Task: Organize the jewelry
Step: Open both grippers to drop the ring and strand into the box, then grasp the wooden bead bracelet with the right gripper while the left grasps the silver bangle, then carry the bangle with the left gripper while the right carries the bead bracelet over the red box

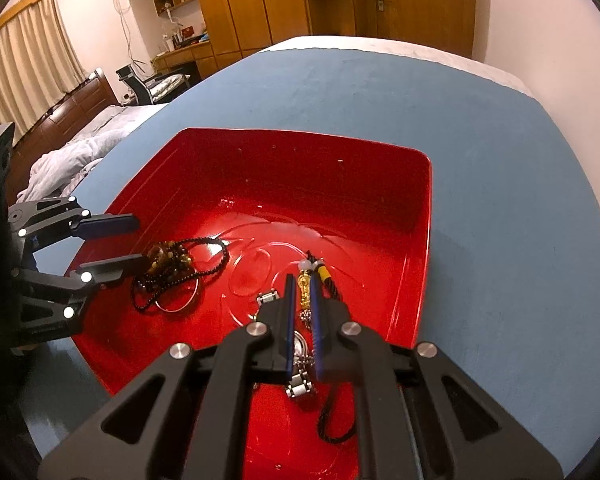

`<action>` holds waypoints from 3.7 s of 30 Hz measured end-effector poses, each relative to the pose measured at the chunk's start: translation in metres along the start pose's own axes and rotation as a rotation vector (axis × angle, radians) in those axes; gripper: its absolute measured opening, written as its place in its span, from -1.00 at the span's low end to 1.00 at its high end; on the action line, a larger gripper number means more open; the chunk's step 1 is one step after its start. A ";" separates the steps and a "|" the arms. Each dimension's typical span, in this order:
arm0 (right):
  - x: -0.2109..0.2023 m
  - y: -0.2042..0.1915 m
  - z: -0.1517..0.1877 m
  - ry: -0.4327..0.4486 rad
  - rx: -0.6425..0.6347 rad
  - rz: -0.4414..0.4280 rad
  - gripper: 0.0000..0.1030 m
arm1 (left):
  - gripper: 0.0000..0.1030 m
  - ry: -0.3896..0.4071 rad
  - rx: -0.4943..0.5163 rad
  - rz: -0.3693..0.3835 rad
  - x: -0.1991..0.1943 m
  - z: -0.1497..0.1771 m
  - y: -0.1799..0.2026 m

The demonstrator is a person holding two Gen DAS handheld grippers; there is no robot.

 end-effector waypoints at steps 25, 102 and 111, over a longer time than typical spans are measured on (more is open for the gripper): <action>-0.092 -0.068 0.114 0.070 -0.053 0.060 -0.02 | 0.45 0.141 -0.048 -0.043 -0.117 0.067 0.014; -0.125 0.005 0.185 0.252 0.175 -0.117 -0.78 | -0.11 -0.055 0.085 0.050 -0.023 0.061 0.161; -0.124 0.003 0.185 0.245 0.175 -0.114 -0.77 | -0.12 -0.049 0.081 0.047 -0.026 0.062 0.161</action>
Point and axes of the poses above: each gripper's, at about its wrist camera, not at the fingertips, and x roughly the way its jaws point, y to its right, z to its underside, the point moved 4 cm from there along x, roughly the way its jaws point, and after that the axes turned 13 degrees about -z, right-handed, at the moved point
